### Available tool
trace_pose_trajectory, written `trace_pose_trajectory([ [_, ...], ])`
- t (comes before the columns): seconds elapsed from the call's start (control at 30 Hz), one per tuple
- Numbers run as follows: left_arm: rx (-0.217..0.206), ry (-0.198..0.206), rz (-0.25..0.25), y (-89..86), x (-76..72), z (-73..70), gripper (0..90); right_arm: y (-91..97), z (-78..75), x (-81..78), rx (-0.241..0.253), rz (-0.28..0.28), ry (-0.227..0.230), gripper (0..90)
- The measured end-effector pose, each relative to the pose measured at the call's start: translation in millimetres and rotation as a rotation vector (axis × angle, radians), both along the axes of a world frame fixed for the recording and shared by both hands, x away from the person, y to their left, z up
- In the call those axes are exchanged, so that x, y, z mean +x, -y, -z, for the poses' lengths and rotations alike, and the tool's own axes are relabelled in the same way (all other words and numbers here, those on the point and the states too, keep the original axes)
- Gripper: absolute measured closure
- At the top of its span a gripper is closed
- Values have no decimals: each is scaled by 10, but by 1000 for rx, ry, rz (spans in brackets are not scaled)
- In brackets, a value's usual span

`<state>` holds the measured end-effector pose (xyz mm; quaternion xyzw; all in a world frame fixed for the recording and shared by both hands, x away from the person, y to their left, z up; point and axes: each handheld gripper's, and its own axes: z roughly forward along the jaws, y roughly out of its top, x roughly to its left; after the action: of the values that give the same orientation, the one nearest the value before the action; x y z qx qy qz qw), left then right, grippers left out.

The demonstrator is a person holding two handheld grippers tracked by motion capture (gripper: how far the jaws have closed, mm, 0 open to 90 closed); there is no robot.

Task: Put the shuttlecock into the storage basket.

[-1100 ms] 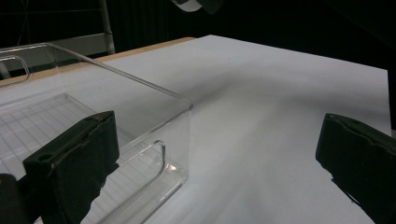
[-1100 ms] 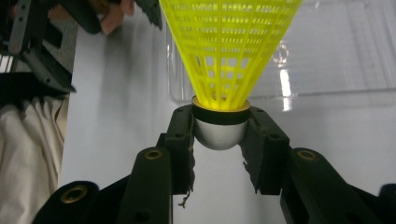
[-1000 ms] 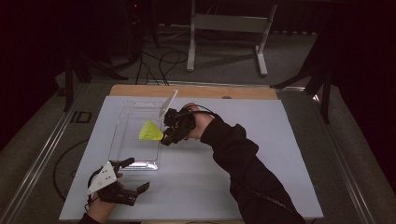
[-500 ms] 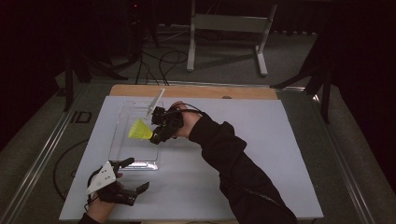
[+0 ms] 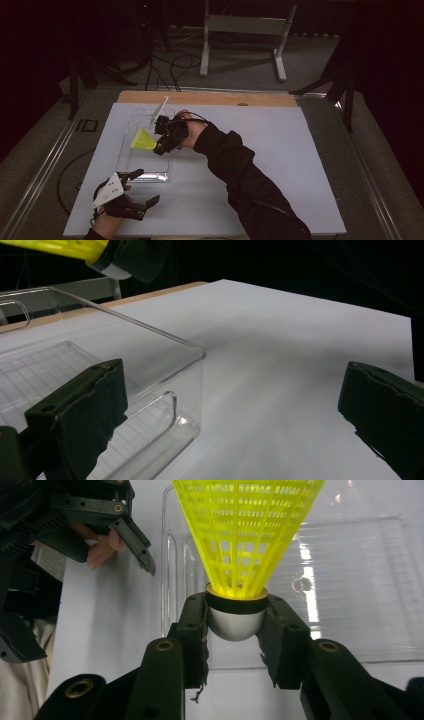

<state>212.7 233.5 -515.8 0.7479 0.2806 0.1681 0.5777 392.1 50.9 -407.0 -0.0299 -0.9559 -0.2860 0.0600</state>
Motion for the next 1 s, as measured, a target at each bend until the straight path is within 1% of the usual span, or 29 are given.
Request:
trace_pose_trajectory([
  [0.03, 0, 0, 1, -2, 1, 0, 3, -14, 28, 10, -2, 12, -4, 652],
  [0.07, 0, 0, 1, -2, 1, 0, 3, -14, 28, 10, -2, 12, -4, 652],
  [0.1, 0, 0, 1, -2, 0, 0, 3, -26, 55, 18, -1, 9, -15, 652],
  [0.17, -2, 0, 0, -1, 0, 0, 3, -45, 92, 18, -5, 8, -22, 652],
  [0.23, -2, -1, 2, -2, 0, 0, 3, -65, 120, 15, -21, 10, -22, 652],
  [0.33, -2, 3, 3, -4, 0, -3, 3, -82, 143, 12, -24, 8, -26, 653],
  [0.37, -2, 3, 3, -6, -1, -3, 3, -97, 162, 7, -35, 5, -35, 653],
  [0.47, 0, 1, 3, -6, -1, -2, 3, -111, 183, 7, -46, 4, -45, 653],
  [0.53, 0, 2, 4, -3, -1, -2, 3, -124, 224, 4, -65, 10, -56, 653],
  [0.63, 0, 2, 5, -4, -1, -1, 3, -134, 254, 1, -79, 18, -55, 653],
  [0.7, -2, 2, 5, -4, 0, -2, 3, -147, 303, 14, -97, 15, -64, 652],
  [0.8, 0, 1, 5, -1, 0, -1, 3, -158, 324, 14, -104, 21, -72, 652],
  [0.9, 2, 1, 5, 0, -1, 0, 3, -171, 344, 10, -113, 12, -73, 652],
  [0.93, 0, -1, 5, -1, 1, 1, 3, -196, 375, -5, -134, 10, -77, 652],
  [1.0, 0, 0, 5, -1, 0, 1, 3, -205, 395, -3, -141, 6, -73, 652],
])
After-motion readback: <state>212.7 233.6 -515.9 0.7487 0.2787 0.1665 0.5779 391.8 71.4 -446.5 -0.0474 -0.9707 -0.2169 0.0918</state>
